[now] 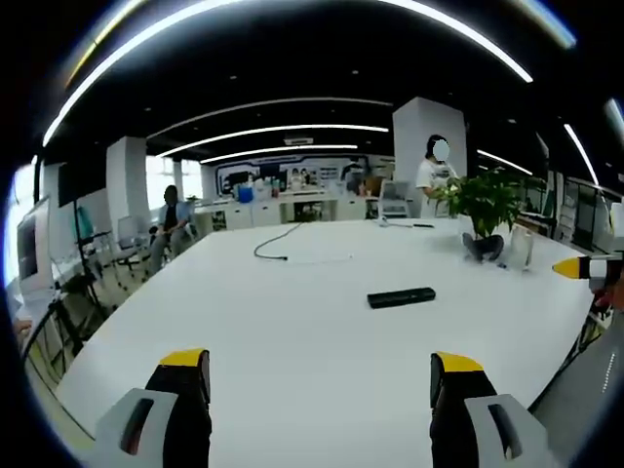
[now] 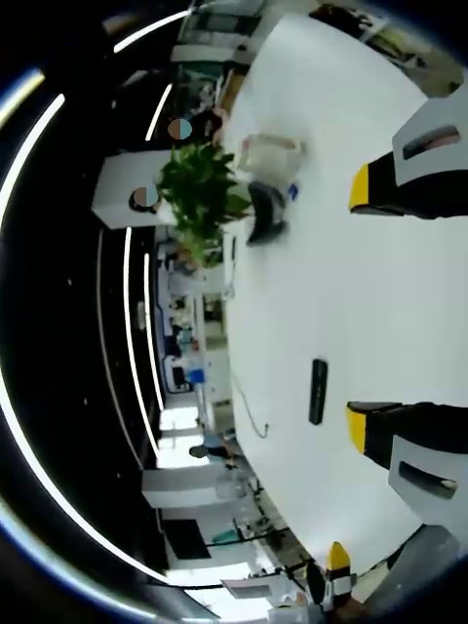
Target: Press the specified remote control buttons in sequence, fully releasing each button before pressing the next.
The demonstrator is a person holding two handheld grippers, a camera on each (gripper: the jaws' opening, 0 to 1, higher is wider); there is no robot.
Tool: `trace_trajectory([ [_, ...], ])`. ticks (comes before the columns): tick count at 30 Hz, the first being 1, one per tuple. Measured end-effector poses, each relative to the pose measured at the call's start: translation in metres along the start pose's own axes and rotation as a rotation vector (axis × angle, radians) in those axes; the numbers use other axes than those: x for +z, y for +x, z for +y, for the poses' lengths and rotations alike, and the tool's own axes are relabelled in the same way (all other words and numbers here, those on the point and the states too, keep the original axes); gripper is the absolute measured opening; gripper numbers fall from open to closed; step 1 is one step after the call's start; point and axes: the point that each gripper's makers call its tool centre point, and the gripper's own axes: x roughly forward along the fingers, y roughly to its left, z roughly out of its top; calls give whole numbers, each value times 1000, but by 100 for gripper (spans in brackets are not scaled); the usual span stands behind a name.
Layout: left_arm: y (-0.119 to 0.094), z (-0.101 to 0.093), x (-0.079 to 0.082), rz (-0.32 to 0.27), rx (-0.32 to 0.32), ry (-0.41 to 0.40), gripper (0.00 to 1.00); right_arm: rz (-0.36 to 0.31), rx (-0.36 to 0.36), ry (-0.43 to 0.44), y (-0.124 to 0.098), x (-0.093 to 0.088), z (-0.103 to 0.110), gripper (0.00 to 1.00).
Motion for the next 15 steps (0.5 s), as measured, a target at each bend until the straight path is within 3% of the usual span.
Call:
trace_trajectory([
  [15, 1, 0, -6, 31, 5, 15, 96, 23, 2, -21, 2, -4, 2, 77],
])
